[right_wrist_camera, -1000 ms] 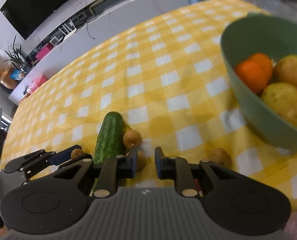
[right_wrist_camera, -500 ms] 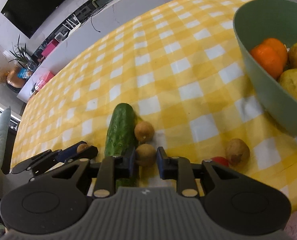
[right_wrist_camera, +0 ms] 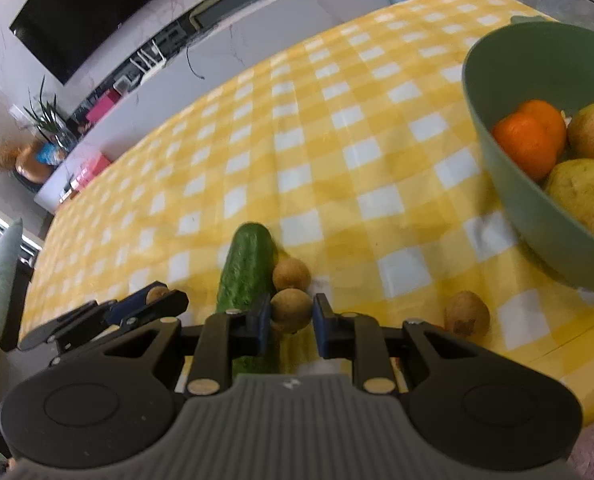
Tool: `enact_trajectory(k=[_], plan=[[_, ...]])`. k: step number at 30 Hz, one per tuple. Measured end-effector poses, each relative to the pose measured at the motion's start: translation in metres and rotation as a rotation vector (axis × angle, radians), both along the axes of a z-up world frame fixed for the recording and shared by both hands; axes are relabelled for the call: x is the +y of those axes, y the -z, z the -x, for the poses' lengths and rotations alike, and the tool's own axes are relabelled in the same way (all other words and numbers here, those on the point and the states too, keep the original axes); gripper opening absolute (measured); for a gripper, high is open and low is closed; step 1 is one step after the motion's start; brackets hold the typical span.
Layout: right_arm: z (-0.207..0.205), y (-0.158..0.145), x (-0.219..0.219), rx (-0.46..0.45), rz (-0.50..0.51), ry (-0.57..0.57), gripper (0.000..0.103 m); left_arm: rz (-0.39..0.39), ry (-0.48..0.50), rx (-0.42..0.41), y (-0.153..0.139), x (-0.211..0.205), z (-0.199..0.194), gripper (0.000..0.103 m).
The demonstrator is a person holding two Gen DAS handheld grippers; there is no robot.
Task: Organize fruits
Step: 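Carry both kiwis over the green colander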
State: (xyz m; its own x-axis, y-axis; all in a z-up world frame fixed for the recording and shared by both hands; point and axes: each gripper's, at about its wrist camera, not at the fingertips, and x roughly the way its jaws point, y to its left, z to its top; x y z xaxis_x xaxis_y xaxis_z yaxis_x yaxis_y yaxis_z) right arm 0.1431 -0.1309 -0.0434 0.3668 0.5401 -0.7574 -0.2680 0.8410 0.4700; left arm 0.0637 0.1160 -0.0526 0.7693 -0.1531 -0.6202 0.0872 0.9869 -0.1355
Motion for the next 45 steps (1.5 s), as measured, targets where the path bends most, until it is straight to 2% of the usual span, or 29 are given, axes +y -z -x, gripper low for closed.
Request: enact_trajectory(k=[9, 17, 22, 26, 37, 40, 45], plan=[[0.003, -0.012, -0.011, -0.029, -0.067, 0.020, 0.019, -0.006, -0.022, -0.053, -0.018, -0.019, 0.023, 0.030], [0.010, -0.035, -0.028, -0.076, -0.169, 0.039, 0.019, 0.048, -0.071, -0.141, -0.053, -0.033, 0.045, 0.030], [0.011, -0.051, -0.053, -0.109, -0.241, 0.098, 0.019, 0.037, -0.071, -0.168, -0.074, -0.052, 0.046, 0.030], [0.013, -0.066, -0.084, -0.155, -0.291, 0.176, 0.019, 0.018, -0.056, -0.188, -0.089, -0.074, 0.043, 0.030], [0.024, -0.082, -0.167, -0.239, -0.338, 0.406, 0.019, 0.111, 0.012, -0.212, -0.114, -0.120, 0.014, 0.030], [0.025, -0.080, -0.183, -0.244, -0.356, 0.453, 0.019, 0.135, 0.055, -0.174, -0.113, -0.128, -0.002, 0.030], [0.027, -0.070, -0.203, -0.214, -0.434, 0.510, 0.017, 0.225, 0.098, -0.122, -0.104, -0.136, -0.033, 0.030]])
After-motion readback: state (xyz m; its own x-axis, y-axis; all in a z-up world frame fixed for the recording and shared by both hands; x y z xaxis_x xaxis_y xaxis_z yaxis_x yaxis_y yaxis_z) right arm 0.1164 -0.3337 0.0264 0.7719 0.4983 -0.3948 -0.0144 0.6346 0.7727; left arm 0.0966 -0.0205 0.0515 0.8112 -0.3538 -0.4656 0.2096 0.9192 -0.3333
